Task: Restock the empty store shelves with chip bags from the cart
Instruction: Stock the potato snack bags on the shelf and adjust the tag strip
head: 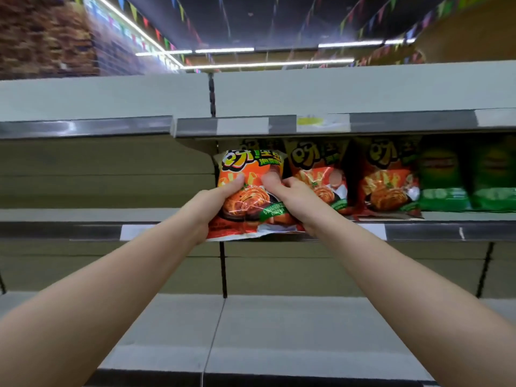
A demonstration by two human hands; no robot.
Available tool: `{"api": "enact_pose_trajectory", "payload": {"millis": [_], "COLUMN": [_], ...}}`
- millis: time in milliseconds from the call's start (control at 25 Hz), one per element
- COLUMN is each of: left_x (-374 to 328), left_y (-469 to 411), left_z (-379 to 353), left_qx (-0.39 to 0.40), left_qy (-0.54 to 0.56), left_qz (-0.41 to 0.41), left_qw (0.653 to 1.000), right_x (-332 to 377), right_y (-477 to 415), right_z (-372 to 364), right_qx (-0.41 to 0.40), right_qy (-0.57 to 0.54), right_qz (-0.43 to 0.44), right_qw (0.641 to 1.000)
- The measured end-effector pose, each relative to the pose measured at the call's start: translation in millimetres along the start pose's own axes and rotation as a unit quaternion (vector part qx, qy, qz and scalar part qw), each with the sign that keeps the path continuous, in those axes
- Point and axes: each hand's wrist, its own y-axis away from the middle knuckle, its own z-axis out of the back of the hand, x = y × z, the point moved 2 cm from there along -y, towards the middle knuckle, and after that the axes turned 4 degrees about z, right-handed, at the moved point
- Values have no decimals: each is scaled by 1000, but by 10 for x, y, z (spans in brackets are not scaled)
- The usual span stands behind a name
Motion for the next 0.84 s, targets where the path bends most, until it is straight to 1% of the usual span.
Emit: {"api": "enact_pose_trajectory", "payload": {"millis": [200,280,360,440,560,640,760,800,840], "left_x": [-120,-109,-56,4,9,15,49,50,31], "left_y": [-383,-559,-703,-834,-1042,-1153,-1224,-1257,-1240], "left_z": [54,105,130,140,132,124,146,184,221], "left_qx": [9,19,45,75,109,116,110,119,134], "left_qy": [-26,-54,-84,-75,-36,-35,-50,-54,-56], "left_qz": [-30,-42,-54,-66,-83,-84,-81,-81,-70], "left_qw": [999,997,994,992,990,989,989,988,987], "right_x": [-69,-132,-220,-325,-411,-454,-504,-518,-505], "right_y": [-361,-504,-590,-634,-696,-752,-829,-858,-880], "right_z": [-45,-48,-49,-75,-102,-118,-189,-198,-212], "right_qx": [-30,-34,-35,-47,-85,-95,-86,-84,-86], "right_qy": [15,-2,-20,6,47,53,103,93,50], "right_qz": [17,18,12,14,43,30,-5,-13,-29], "right_qw": [999,999,999,999,994,994,991,992,995]}}
